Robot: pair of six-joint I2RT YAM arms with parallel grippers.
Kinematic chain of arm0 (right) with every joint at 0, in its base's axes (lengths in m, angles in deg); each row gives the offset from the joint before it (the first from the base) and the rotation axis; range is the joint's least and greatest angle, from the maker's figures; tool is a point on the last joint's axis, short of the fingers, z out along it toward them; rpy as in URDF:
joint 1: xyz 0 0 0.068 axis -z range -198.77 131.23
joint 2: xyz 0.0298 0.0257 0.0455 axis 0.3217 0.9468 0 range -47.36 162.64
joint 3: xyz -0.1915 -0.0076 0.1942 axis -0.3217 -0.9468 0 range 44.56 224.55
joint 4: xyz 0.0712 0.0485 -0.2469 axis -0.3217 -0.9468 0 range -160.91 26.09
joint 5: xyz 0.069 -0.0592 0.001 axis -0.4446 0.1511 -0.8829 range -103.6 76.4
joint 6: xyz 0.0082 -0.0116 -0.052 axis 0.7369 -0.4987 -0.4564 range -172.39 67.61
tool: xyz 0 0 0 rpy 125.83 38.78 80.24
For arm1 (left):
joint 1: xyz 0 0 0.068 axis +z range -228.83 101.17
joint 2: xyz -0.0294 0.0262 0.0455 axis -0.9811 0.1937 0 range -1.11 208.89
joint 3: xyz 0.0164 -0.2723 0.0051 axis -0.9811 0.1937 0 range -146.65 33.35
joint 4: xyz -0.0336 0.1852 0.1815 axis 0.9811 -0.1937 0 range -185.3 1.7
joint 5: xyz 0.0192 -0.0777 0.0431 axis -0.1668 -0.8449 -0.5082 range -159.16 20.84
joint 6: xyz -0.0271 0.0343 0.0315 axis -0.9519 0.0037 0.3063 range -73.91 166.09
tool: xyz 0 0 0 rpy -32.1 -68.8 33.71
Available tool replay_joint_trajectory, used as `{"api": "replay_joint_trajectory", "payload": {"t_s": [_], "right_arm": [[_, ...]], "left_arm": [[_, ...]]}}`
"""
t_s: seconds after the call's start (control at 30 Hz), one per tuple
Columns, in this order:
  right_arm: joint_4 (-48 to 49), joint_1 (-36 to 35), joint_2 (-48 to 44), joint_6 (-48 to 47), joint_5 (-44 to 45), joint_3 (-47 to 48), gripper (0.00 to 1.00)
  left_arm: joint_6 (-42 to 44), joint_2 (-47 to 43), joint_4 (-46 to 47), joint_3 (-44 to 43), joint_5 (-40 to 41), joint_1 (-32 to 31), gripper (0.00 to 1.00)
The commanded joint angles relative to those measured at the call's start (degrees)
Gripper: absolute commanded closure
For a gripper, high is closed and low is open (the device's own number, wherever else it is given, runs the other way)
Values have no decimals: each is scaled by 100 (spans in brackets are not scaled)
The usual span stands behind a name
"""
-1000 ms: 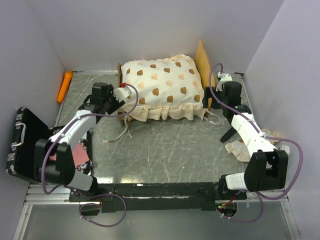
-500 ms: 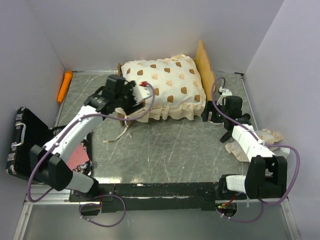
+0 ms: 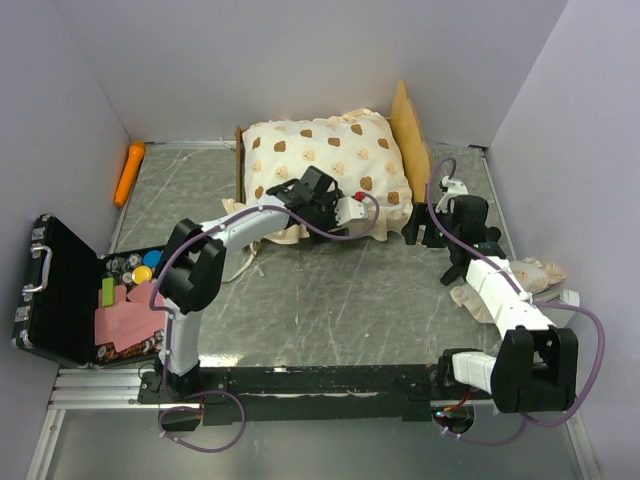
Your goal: Set up the pet bed
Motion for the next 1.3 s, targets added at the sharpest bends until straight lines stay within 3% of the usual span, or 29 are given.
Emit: {"api": "replay_joint_trajectory", "payload": {"t_s": [0.0, 0.17, 0.43, 0.57, 0.7, 0.87, 0.97, 1.27], "right_arm": [[25, -3, -325, 75, -32, -151, 11], [157, -4, -378, 74, -172, -213, 11], [306, -3, -299, 101, -383, -327, 11], [333, -3, -255, 110, -427, -362, 12], [333, -12, -290, 83, -436, -424, 12], [228, -4, -395, 22, -594, -424, 13], [157, -3, -536, -31, -489, -468, 14], [-335, -178, -878, -312, -121, -468, 19]], "left_arm": [[251, -138, -211, -108, -714, 17, 26], [145, 370, -254, -370, -565, 79, 26], [180, 828, 228, -90, -56, 96, 36], [198, 987, 114, -159, -117, 96, 62], [216, 1048, -202, -335, -267, 97, 99], [58, 1172, -1185, -1107, -582, 131, 99], [-293, 883, -1565, -1487, -1319, 351, 99], [-277, -23, -2206, -899, -2095, 597, 99]]}}
